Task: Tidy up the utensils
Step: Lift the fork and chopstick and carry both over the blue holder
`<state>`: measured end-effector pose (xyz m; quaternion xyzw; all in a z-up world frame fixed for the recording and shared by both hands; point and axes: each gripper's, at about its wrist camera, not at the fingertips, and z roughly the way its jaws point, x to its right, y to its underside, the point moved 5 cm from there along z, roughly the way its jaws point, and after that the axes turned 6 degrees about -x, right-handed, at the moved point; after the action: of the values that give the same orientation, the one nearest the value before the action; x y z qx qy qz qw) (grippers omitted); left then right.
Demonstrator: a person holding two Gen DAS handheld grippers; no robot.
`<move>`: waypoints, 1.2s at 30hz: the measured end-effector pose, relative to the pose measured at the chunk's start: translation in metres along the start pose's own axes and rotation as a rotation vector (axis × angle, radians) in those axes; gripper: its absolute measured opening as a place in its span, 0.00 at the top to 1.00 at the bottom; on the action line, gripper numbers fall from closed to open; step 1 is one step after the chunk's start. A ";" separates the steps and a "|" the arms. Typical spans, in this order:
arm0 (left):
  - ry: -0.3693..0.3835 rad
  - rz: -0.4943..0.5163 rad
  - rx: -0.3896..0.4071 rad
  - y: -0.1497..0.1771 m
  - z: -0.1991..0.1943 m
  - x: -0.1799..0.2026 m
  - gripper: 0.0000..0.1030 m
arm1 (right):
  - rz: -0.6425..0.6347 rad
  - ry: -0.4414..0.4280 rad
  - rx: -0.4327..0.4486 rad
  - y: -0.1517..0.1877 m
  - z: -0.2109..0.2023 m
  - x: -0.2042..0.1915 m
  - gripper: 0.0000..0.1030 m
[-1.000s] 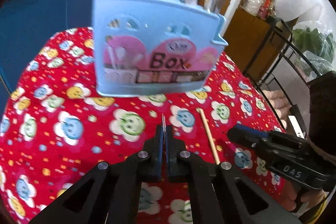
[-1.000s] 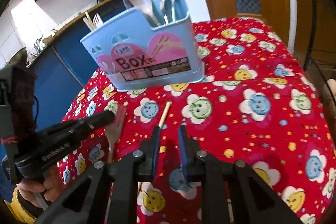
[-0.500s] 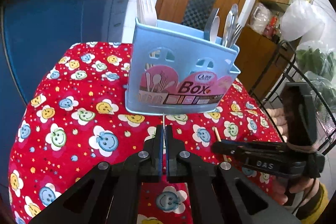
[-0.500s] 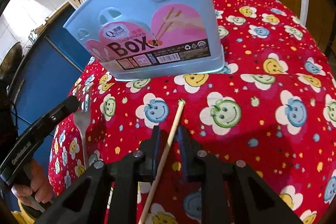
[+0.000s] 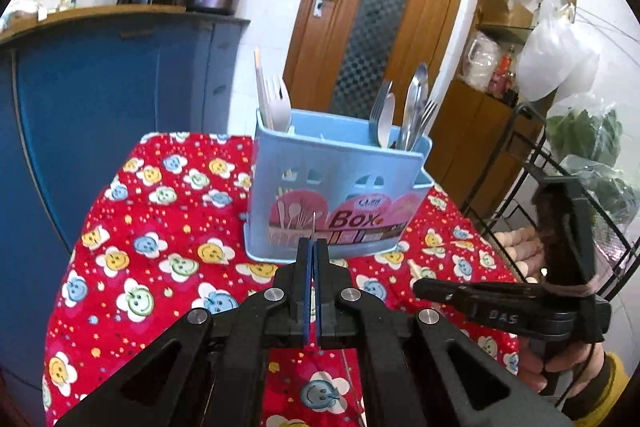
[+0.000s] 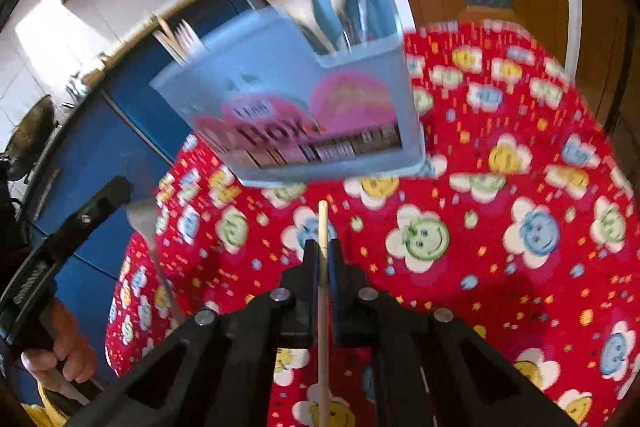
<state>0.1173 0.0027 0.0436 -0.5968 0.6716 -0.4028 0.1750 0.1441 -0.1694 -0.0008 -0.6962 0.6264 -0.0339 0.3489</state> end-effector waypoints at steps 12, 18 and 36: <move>0.005 0.054 0.124 -0.035 -0.038 0.014 1.00 | -0.054 0.013 0.299 -0.029 -0.068 -0.028 0.94; -0.014 0.102 0.201 -0.066 -0.058 0.023 1.00 | -0.064 0.010 0.366 -0.037 -0.080 -0.030 0.94; -0.164 0.167 0.342 -0.167 -0.059 0.028 1.00 | -0.089 0.018 0.428 -0.045 -0.085 -0.028 0.94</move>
<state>0.1790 0.0026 0.2122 -0.5312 0.6240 -0.4454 0.3607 0.1349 -0.1830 0.0975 -0.6330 0.5765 -0.1877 0.4814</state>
